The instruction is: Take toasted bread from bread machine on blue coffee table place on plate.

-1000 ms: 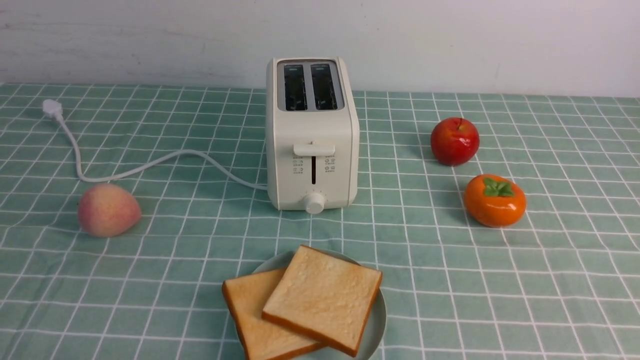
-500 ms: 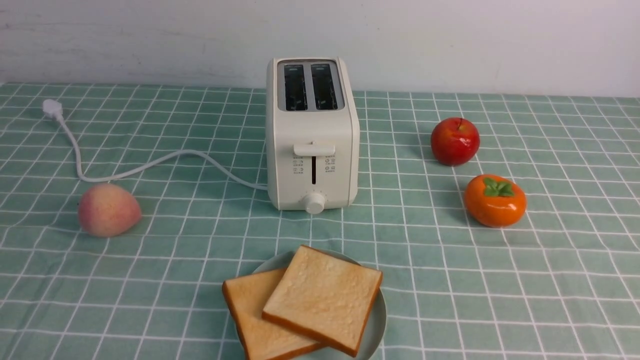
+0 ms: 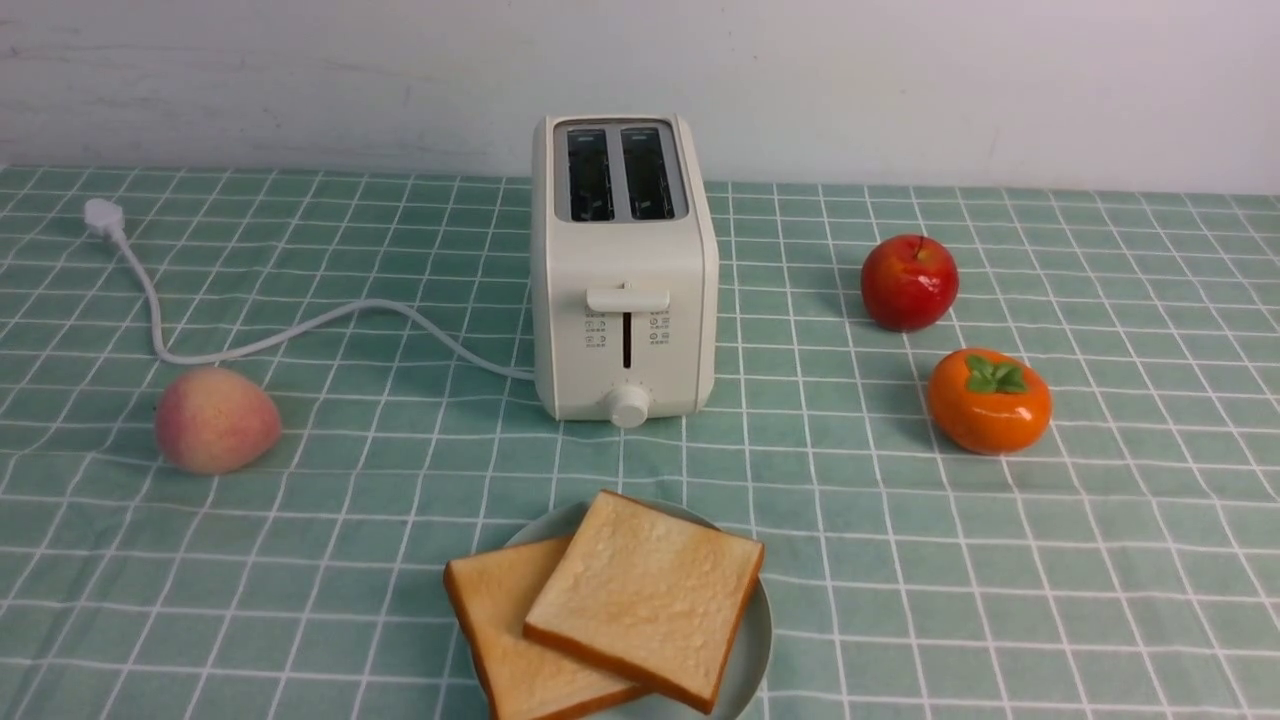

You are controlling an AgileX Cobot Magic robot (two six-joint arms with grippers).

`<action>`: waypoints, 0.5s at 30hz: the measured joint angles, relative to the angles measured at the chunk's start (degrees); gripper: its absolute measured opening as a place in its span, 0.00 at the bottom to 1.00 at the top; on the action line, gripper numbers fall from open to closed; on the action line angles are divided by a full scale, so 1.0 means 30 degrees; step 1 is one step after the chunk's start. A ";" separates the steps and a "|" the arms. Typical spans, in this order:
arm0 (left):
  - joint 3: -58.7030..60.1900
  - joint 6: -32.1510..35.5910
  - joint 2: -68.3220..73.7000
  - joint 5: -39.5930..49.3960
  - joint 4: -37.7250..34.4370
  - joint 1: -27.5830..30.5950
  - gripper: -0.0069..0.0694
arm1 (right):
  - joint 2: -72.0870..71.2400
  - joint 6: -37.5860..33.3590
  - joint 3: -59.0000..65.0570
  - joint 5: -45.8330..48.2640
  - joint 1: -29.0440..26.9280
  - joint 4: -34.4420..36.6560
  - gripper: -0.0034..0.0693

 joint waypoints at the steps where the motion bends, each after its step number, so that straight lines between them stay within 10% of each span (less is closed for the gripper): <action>1: 0.0000 0.0000 0.0000 0.0000 0.0000 0.0000 0.20 | -0.0299 -0.0022 0.0382 0.0288 -0.0650 -0.0009 0.22; 15: 0.0000 0.0000 0.0000 0.0083 0.0000 0.0000 0.21 | -0.1330 0.0435 0.6362 0.1737 -0.7726 -0.1417 0.24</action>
